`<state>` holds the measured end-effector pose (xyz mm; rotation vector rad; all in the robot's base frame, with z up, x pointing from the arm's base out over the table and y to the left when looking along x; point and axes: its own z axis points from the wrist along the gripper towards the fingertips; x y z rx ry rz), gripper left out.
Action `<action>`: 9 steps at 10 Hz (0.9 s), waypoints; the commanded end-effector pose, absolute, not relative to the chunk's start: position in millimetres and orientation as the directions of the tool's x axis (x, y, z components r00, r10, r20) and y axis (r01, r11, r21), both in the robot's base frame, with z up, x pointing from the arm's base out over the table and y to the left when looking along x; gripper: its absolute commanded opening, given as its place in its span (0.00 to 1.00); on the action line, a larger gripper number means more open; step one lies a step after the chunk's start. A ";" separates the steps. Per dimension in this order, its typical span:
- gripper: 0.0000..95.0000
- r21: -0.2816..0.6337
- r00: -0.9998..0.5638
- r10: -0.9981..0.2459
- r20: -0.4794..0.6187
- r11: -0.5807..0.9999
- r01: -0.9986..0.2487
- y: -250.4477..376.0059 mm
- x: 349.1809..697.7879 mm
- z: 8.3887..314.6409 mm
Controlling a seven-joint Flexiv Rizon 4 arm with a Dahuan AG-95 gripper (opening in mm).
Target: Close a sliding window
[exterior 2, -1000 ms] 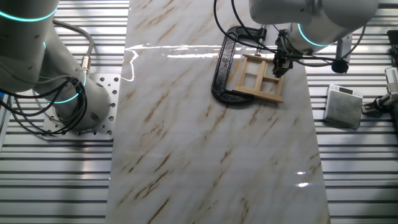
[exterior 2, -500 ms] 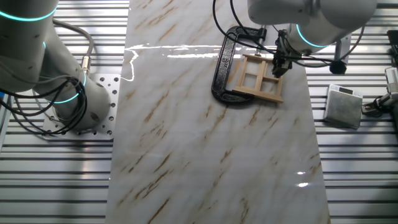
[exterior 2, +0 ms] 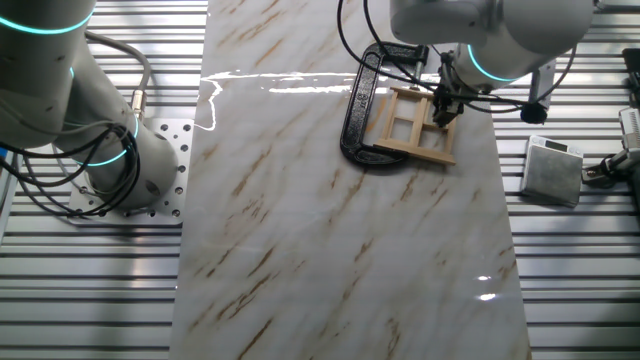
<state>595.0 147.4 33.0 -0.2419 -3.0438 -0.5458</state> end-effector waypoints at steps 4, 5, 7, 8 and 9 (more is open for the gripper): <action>0.80 0.345 -0.988 0.145 0.060 0.925 0.157 148.1 598.9 27.5; 0.80 0.345 -0.987 0.147 0.060 0.925 0.158 147.9 599.1 27.1; 0.80 0.345 -0.987 0.149 0.058 0.925 0.160 147.5 599.4 26.1; 0.80 0.346 -0.987 0.151 0.057 0.924 0.161 147.0 599.3 25.9; 0.80 0.346 -0.987 0.151 0.057 0.924 0.162 146.3 599.1 25.7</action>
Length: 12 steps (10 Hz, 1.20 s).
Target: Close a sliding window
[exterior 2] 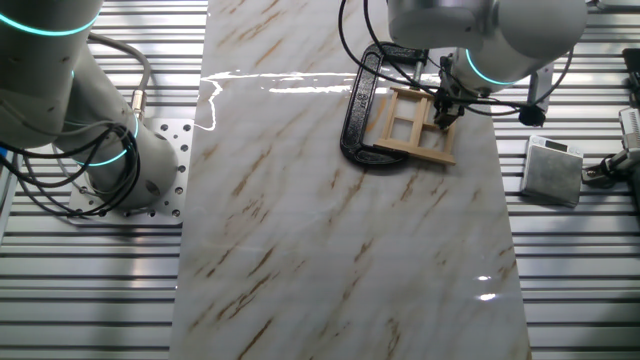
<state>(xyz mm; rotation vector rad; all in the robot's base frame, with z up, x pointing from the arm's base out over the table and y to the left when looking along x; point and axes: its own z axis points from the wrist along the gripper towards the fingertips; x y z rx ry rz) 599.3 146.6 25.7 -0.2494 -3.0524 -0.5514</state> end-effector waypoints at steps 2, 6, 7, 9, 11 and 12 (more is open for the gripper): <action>0.80 0.346 -0.987 0.153 0.058 0.924 0.164 143.6 598.0 25.5; 0.80 0.349 -0.986 0.155 0.054 0.923 0.164 140.0 597.1 23.8; 0.80 0.349 -0.986 0.156 0.054 0.922 0.165 139.9 597.3 23.3; 0.80 0.349 -0.986 0.155 0.053 0.922 0.164 138.8 597.0 22.8; 0.80 0.351 -0.987 0.153 0.054 0.922 0.162 136.9 595.5 24.1; 0.80 0.353 -0.987 0.150 0.053 0.922 0.159 134.0 593.0 26.4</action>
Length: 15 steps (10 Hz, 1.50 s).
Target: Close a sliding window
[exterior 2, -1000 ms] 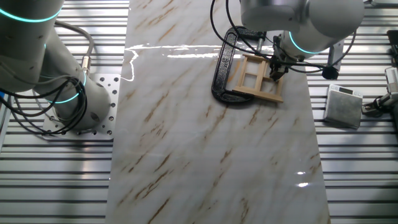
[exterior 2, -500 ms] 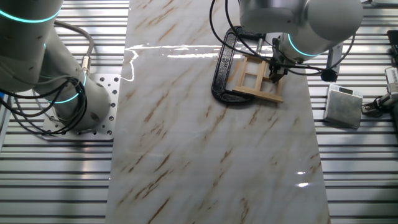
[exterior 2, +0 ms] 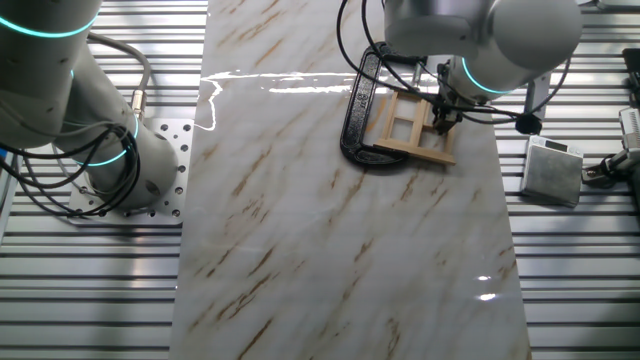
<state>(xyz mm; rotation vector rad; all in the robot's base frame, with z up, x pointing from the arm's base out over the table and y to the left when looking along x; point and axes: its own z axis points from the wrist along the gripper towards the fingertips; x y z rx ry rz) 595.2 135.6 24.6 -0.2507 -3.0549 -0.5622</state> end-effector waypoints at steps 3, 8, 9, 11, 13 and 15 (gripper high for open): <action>0.80 0.352 -0.988 0.143 0.053 0.923 0.153 128.8 589.4 28.2; 0.80 0.361 -0.990 0.135 0.049 0.922 0.143 131.3 594.2 28.2; 0.80 0.361 -0.990 0.133 0.049 0.922 0.141 131.9 595.3 28.7; 0.80 0.363 -0.990 0.129 0.049 0.922 0.138 133.9 600.5 30.3; 0.80 0.362 -0.990 0.131 0.050 0.921 0.140 136.7 604.4 29.4; 0.80 0.363 -0.990 0.132 0.050 0.921 0.141 137.2 605.2 28.7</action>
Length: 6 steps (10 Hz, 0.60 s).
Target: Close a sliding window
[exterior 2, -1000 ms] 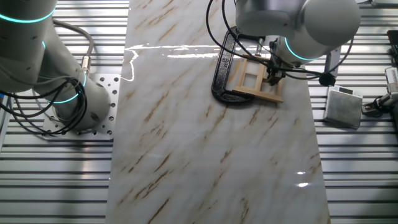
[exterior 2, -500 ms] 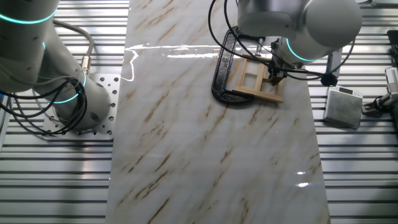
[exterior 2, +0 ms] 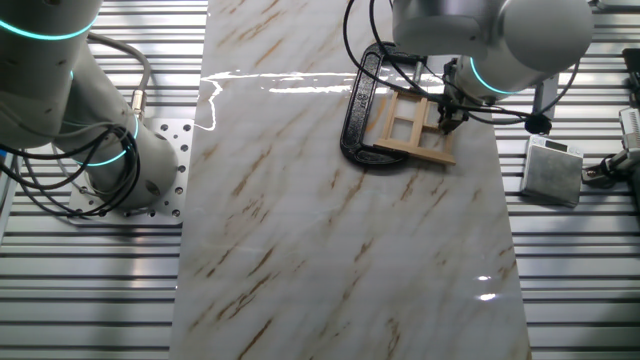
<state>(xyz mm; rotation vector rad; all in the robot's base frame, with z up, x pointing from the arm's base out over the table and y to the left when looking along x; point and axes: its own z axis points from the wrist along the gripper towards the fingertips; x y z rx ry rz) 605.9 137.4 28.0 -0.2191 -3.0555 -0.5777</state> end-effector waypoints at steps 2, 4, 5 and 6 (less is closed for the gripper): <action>0.80 0.362 -0.989 0.139 0.056 0.920 0.150 137.1 605.2 28.4; 0.80 0.363 -0.987 0.146 0.060 0.918 0.158 136.9 604.1 28.0; 0.80 0.363 -0.987 0.149 0.061 0.918 0.161 136.8 603.5 27.7; 0.80 0.364 -0.986 0.152 0.063 0.917 0.164 136.8 603.4 27.7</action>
